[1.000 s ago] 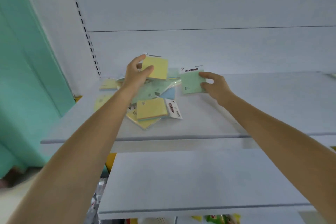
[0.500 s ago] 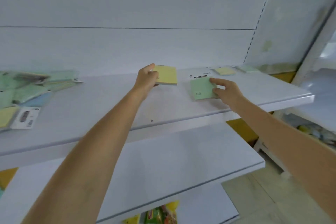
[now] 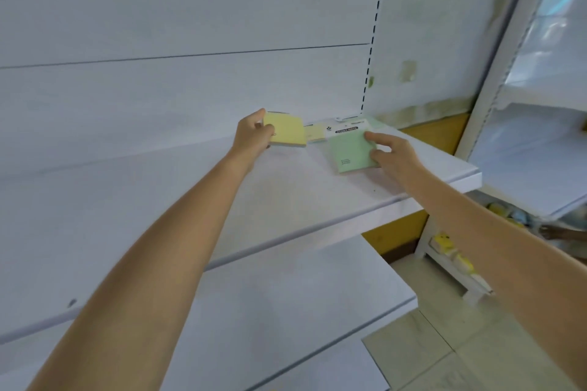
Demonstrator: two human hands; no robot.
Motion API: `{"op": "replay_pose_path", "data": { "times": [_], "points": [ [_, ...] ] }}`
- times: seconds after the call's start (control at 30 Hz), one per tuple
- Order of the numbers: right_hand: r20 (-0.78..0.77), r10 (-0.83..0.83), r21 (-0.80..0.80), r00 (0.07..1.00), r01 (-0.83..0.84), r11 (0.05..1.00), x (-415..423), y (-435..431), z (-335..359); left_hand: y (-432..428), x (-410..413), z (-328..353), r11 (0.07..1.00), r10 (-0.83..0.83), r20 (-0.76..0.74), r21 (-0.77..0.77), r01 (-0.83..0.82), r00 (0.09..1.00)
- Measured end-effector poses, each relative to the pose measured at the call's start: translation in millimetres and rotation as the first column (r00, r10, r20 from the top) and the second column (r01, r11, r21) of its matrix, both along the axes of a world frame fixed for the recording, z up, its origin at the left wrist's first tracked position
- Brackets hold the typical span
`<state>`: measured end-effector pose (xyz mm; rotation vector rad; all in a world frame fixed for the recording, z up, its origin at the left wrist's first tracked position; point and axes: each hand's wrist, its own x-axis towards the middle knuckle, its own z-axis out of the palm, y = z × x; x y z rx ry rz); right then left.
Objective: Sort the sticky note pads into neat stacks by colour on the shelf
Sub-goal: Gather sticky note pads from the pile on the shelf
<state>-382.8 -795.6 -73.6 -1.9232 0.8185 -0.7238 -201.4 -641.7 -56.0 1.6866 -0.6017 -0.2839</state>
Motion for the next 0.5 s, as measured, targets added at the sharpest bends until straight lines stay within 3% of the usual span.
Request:
{"op": "replay_pose_path", "data": {
  "times": [0.23, 0.5],
  "points": [
    [0.059, -0.094, 0.025, 0.994, 0.093, 0.995, 19, -87, 2, -70, 22, 0, 1.000, 0.017, 0.020, -0.002, -0.017, 1.000],
    [0.100, -0.057, 0.081, 0.993, 0.049, 0.995, 60, -165, 8, -117, 25, -20, 0.981, 0.038, 0.166, 0.179, -0.068, 0.985]
  ]
}}
